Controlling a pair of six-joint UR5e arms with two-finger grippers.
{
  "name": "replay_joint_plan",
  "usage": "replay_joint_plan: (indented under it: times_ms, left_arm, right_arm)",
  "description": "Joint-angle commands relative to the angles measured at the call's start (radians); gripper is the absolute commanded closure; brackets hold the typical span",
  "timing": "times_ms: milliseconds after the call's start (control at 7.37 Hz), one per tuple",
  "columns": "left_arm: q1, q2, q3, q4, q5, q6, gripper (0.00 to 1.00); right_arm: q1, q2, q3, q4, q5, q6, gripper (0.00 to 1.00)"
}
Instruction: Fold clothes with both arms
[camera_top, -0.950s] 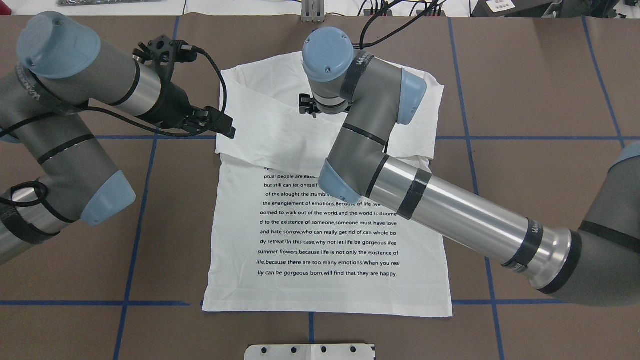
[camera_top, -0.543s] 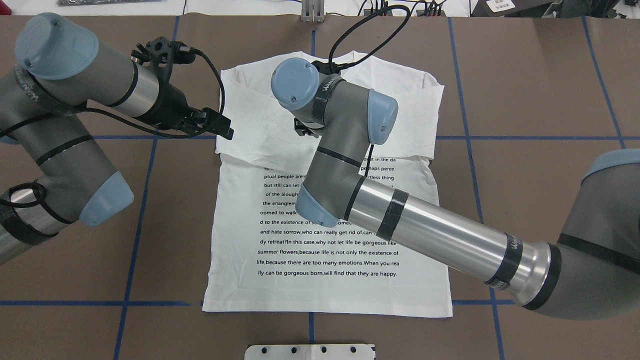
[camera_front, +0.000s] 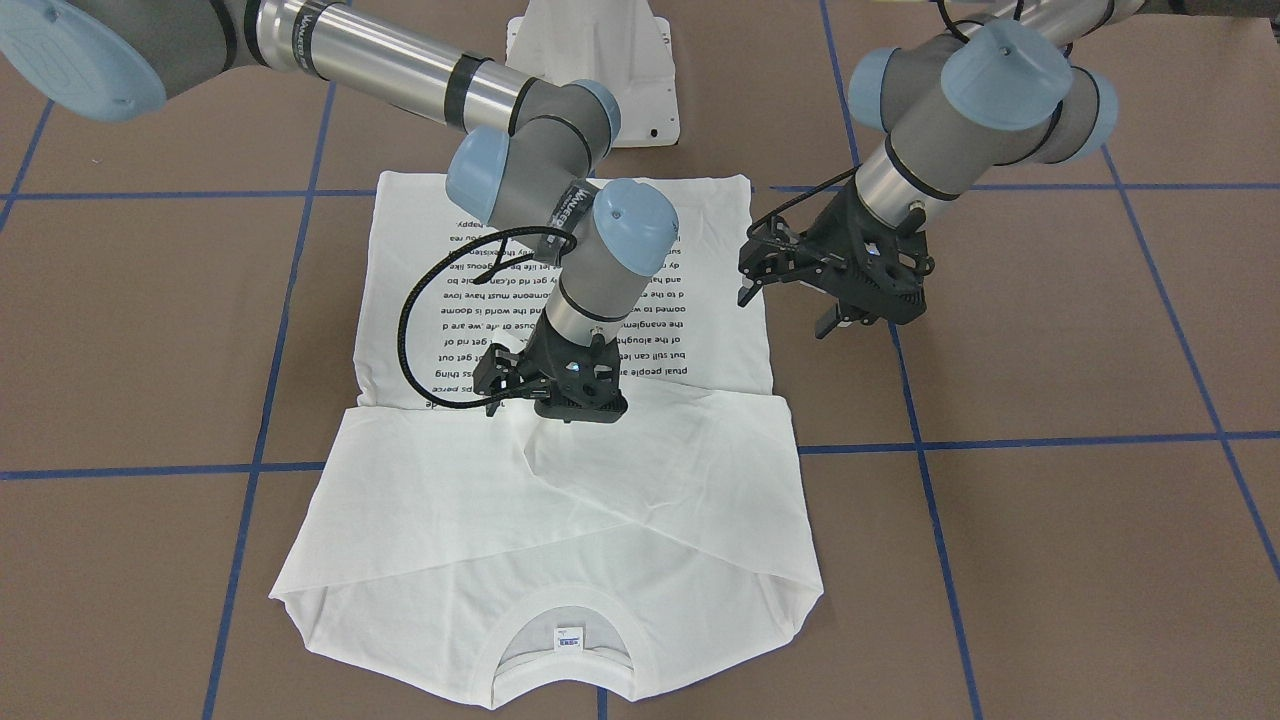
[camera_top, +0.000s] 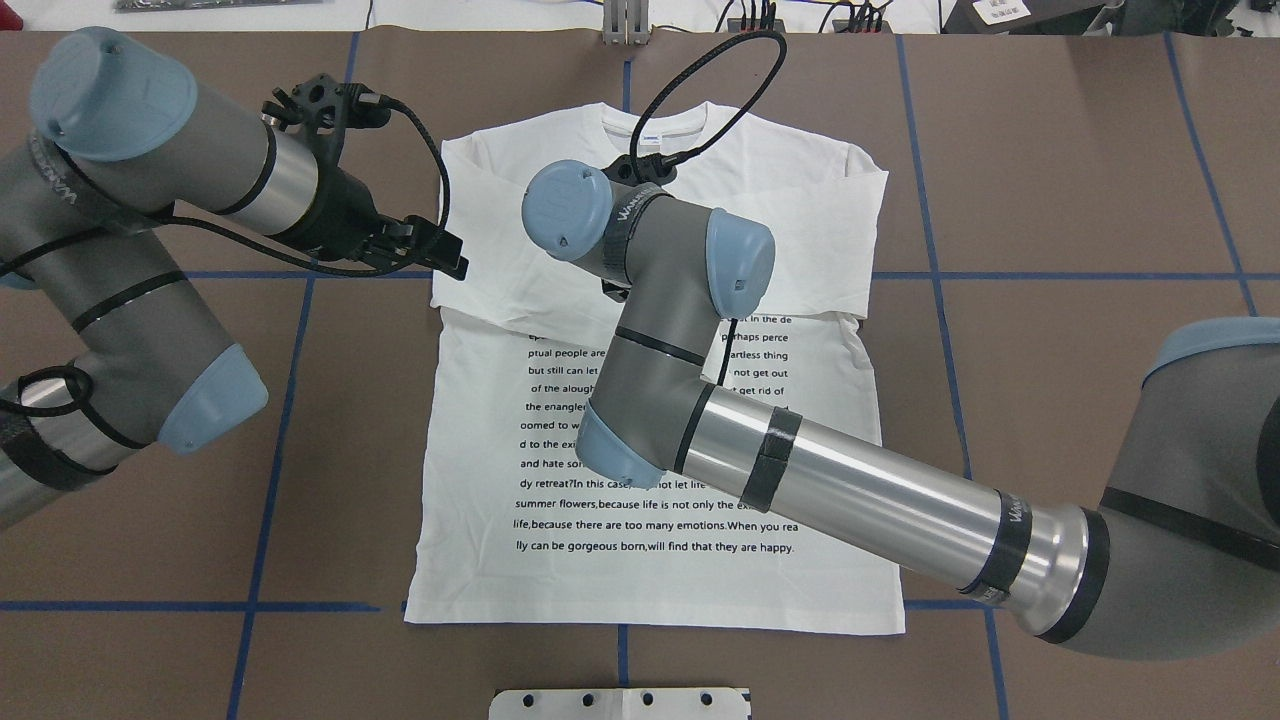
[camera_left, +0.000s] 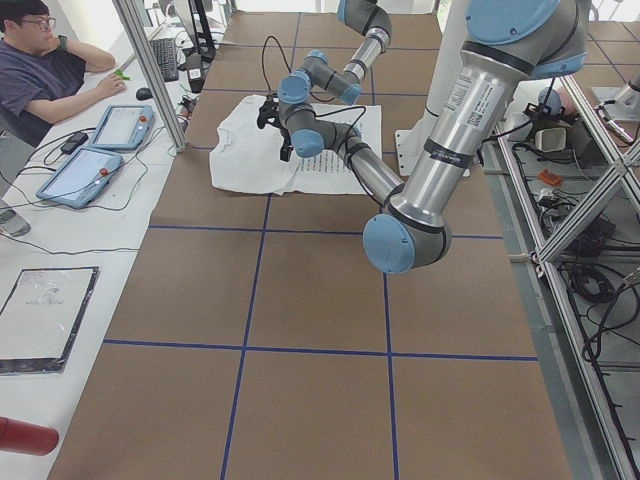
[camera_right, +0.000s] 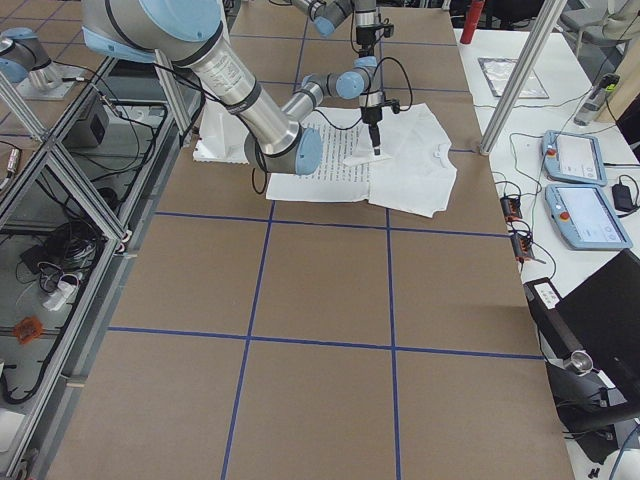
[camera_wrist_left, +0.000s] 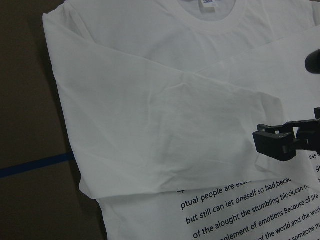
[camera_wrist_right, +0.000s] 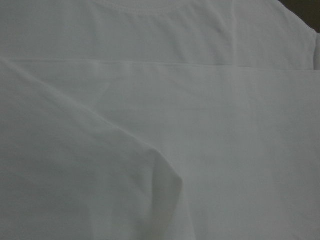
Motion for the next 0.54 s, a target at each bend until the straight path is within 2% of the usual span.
replay_joint_plan:
  times_ms: [0,136,407]
  left_arm:
    - [0.0,-0.003,0.0,0.0,0.0,-0.005,0.0]
    - [0.0,-0.004,-0.002,0.0,0.0,-0.006,0.0]
    - [0.0,-0.004,-0.002,0.0,0.002,-0.008,0.0]
  right_arm:
    - [0.0,-0.004,0.005,-0.087,-0.044,-0.077,0.0]
    - [0.003,-0.009,0.016,-0.131,-0.047,-0.101,0.0]
    - [0.021,-0.096,0.129,-0.217,-0.101,-0.23,0.0]
